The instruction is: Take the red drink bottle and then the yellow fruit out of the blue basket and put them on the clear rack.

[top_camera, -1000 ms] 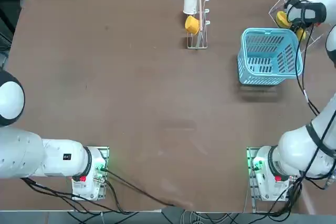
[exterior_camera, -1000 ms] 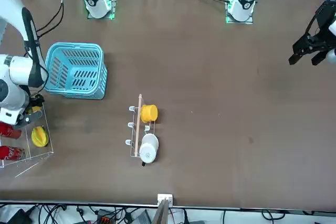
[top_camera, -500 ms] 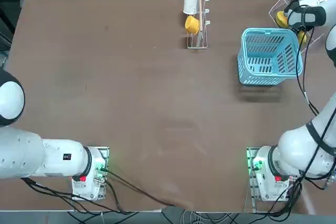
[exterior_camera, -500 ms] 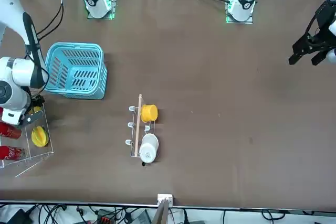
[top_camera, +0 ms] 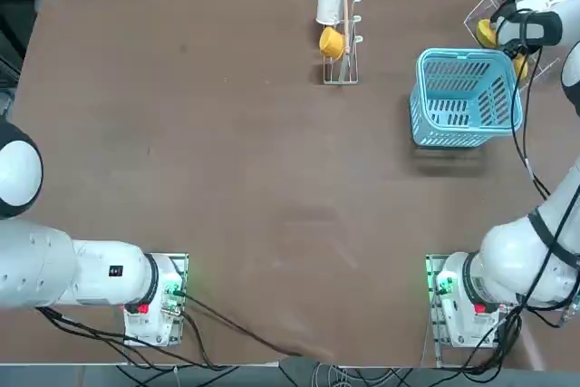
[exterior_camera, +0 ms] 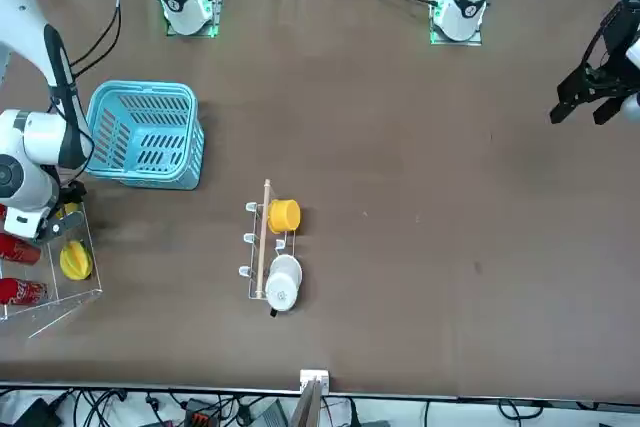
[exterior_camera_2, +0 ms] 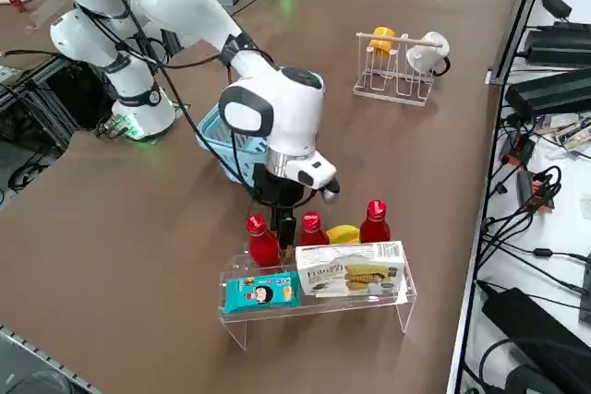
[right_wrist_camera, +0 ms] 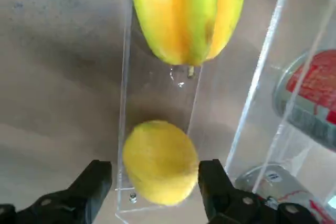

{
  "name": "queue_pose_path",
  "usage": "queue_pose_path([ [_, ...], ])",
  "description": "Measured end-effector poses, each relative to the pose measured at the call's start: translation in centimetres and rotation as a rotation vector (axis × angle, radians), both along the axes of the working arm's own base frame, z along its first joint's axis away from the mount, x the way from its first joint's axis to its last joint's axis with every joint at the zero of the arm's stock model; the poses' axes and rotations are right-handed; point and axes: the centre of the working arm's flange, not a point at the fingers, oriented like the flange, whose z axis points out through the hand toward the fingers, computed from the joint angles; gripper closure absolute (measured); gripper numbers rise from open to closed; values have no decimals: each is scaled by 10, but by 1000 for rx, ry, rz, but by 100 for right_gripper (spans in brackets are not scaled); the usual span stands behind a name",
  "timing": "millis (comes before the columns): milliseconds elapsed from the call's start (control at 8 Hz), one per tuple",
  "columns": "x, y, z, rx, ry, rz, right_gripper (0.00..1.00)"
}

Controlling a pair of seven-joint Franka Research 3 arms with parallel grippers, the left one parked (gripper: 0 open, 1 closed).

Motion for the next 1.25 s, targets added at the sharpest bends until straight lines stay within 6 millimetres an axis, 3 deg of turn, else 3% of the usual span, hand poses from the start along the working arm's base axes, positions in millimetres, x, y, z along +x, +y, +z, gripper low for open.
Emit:
queue_pose_path([
  [250, 4, 4, 7, 0, -8, 4, 0],
  [500, 13, 10, 33, -13, 14, -17, 0],
  [875, 30, 35, 100, 62, 16, -122, 0],
  [1250, 28, 53, 185, 263, -81, -256, 0],
])
